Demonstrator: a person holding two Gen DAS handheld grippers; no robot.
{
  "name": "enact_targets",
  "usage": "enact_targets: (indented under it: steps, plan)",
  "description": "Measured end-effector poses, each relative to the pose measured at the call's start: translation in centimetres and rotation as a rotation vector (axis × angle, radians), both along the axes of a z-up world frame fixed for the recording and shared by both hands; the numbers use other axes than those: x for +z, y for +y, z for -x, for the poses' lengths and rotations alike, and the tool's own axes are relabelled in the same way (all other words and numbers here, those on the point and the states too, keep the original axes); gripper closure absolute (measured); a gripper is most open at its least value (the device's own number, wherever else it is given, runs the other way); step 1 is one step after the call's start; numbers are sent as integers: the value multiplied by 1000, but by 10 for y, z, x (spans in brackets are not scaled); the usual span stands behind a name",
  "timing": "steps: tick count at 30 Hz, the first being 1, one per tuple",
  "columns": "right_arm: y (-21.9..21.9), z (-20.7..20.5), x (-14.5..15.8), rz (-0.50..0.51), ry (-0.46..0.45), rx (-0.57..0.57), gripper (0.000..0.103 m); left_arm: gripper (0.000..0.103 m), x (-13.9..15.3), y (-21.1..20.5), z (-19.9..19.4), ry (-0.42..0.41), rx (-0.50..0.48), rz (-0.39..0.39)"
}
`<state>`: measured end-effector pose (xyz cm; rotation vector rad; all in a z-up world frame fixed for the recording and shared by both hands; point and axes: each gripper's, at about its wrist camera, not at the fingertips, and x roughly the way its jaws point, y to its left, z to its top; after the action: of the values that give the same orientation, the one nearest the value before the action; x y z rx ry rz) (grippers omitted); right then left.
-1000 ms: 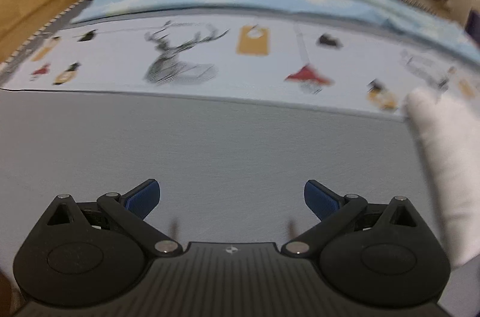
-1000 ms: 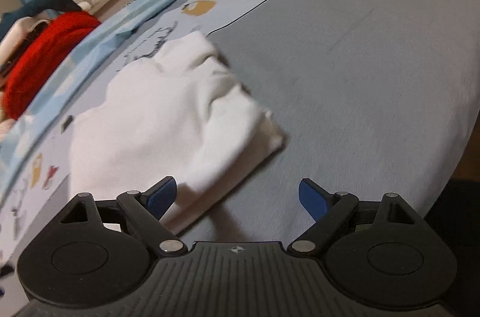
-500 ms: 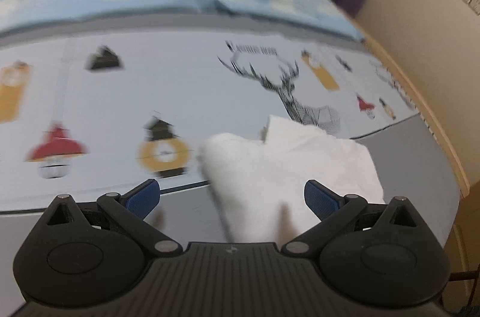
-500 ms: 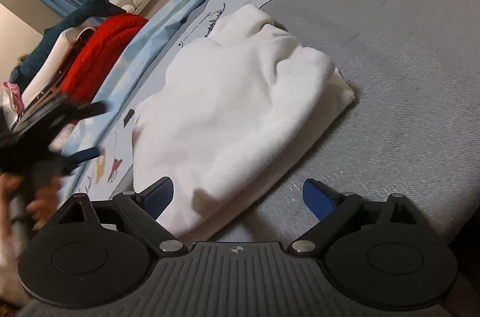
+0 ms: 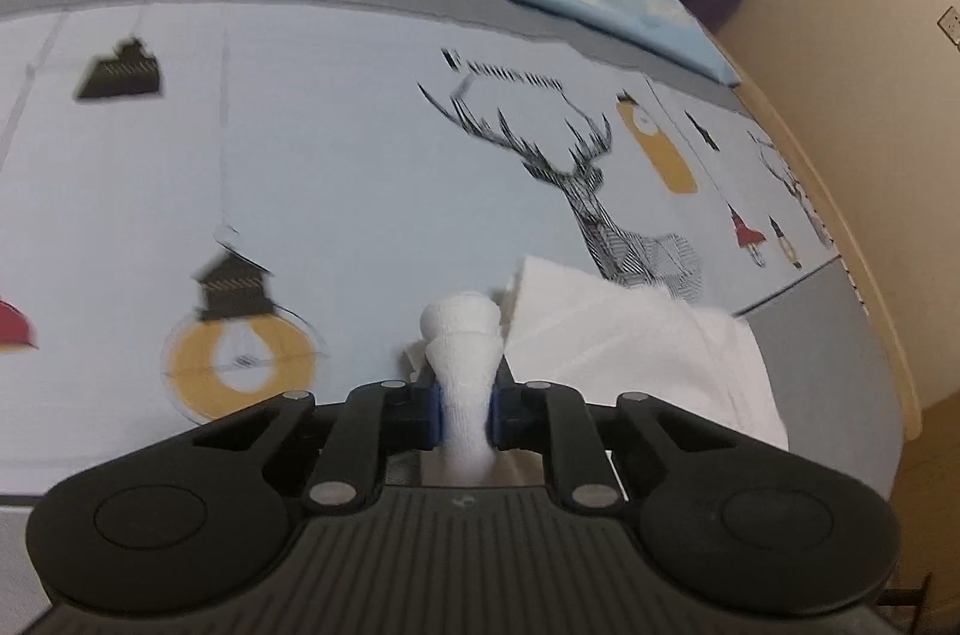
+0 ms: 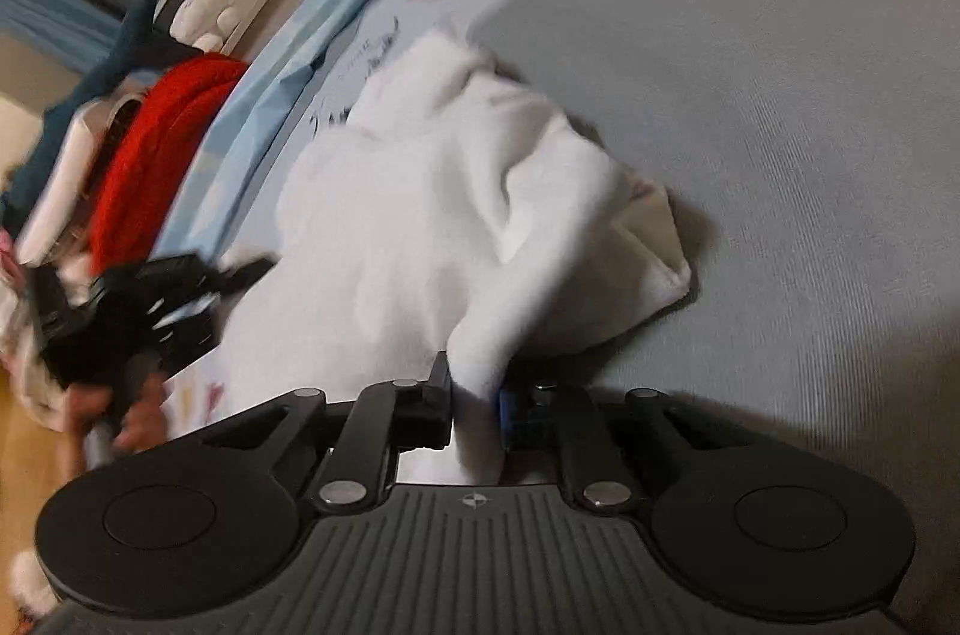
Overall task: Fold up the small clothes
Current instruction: 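Grasp the shirt bundle with both grippers and fold it in half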
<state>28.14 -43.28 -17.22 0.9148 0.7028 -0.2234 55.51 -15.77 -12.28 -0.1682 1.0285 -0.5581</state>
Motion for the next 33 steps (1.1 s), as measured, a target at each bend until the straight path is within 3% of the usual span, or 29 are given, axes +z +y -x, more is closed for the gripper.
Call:
enact_targets:
  steps: [3, 7, 11, 14, 17, 23, 25, 26, 29, 30, 32, 33]
  plan:
    - [-9, -49, 8, 81, -7, 35, 90, 88, 4, 34, -1, -17, 60, -4]
    - [1, -152, 19, 197, -13, 309, 90, 88, 11, 98, 1, -45, 137, -45]
    - [45, -247, 34, 340, -32, 541, 90, 88, 12, 145, 8, -57, 196, -97]
    - [80, -301, 40, 386, -58, 611, 90, 88, 11, 169, 6, -60, 250, -101]
    - [103, -339, 39, 414, -50, 619, 91, 87, 9, 182, -2, -45, 280, -57]
    - [91, -353, 26, 414, -56, 585, 85, 86, 8, 186, -3, -38, 217, -47]
    - [87, -349, 26, 416, -51, 535, 54, 85, 6, 191, 0, -23, 208, -37]
    - [81, -343, 27, 399, -37, 491, 50, 83, 5, 194, 2, -18, 205, -31]
    - [59, -310, 29, 231, 4, 466, 35, 68, 9, 204, 3, -24, 227, -14]
    - [53, -297, 28, 174, 9, 479, 30, 56, 10, 207, 1, -24, 250, -14]
    - [45, -267, 26, 92, 25, 494, 23, 42, 12, 211, 0, -33, 315, -48]
    - [45, -255, 23, 64, 36, 502, 20, 40, 11, 213, -2, -31, 338, -49]
